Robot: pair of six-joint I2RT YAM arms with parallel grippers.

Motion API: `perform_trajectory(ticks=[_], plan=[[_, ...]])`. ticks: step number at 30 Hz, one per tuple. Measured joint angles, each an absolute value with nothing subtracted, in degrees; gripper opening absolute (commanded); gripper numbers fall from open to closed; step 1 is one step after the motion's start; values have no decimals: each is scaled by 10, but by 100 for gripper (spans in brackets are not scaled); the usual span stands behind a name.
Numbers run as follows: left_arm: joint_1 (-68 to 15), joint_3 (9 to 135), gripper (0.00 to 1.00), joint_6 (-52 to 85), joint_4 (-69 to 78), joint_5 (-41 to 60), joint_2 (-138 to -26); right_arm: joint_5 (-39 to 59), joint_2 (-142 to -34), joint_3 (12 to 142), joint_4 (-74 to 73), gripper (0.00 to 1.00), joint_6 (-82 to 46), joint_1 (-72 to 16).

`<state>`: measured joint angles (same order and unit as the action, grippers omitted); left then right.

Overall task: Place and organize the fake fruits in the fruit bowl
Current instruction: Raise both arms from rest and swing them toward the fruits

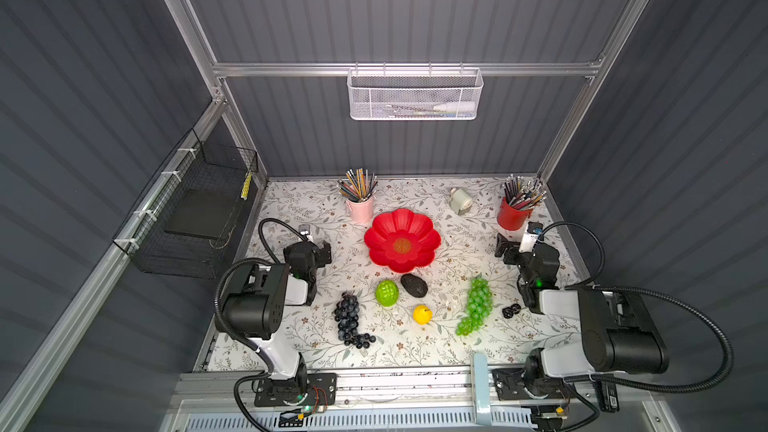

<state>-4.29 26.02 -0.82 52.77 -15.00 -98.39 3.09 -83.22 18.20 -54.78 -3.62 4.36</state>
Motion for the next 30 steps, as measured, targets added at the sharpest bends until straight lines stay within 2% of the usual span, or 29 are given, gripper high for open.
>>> perform_trajectory(ticks=[22, 25, 30], plan=[[-43, 261, 100, -5, 525, -157, -983, 26, -832, 182, -548, 99, -39, 44], [-43, 277, 100, 4, 472, -175, -966, 2, -811, 183, -521, 99, -46, 44], [-43, 371, 100, 32, 326, -217, -917, -19, -713, 222, -405, 97, -64, 44]])
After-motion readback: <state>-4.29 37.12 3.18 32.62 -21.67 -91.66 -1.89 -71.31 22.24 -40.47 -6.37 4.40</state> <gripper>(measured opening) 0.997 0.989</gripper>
